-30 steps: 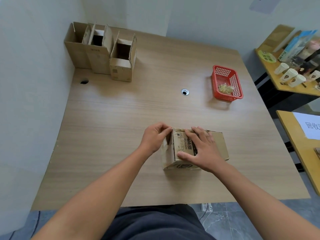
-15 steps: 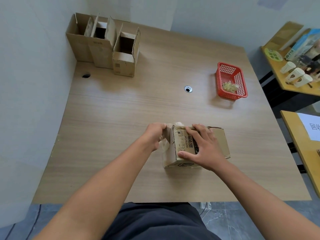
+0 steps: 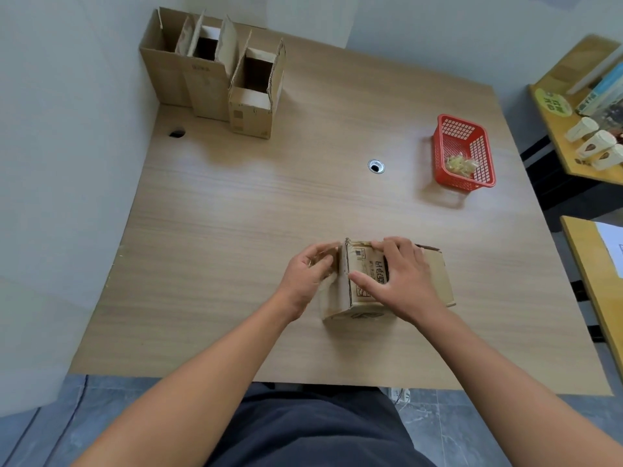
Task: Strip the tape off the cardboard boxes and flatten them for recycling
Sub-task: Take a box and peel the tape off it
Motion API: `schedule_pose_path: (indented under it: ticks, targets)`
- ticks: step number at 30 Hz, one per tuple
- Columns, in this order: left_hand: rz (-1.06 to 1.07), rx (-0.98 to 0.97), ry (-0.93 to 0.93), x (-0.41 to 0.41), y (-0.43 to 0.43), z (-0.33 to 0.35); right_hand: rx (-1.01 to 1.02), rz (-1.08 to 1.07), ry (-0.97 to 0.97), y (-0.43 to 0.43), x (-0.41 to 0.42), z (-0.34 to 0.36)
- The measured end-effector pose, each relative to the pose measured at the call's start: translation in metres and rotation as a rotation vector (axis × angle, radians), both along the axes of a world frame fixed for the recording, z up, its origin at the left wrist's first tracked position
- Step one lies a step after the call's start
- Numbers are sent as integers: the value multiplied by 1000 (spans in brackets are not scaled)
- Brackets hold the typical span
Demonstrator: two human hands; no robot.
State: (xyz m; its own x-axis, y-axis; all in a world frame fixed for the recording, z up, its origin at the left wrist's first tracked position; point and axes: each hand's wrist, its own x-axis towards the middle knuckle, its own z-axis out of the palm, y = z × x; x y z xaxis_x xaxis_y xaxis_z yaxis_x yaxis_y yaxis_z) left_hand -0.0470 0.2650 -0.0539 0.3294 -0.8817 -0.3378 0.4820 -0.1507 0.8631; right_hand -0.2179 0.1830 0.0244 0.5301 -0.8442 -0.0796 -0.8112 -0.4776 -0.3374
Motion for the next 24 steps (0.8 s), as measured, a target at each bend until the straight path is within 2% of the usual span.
schedule_pose_path:
  ticks: [2,5,6,10,14,17,21,24]
  targets:
    - [54,20,-209,-3,6,-6,-40,-19,68,6,8,-2]
    - [-27,25,-468,-4,16,-13,-66,-46,160,12,15,-8]
    - [-52,33,-496,-5,19,-15,-53,-57,165,12,17,-9]
    - [-51,117,-419,-16,24,-18,12,-42,202,2,17,-12]
    - [67,176,-464,-32,16,-11,-35,-8,120,-2,4,-6]
    - [159,161,-515,-48,8,7,5,-43,-58,-15,-16,6]
    - [246,53,-576,-64,-12,39,245,-92,-442,-44,-52,18]
    - [205,-23,-648,-81,-30,62,377,-116,-618,-58,-83,13]
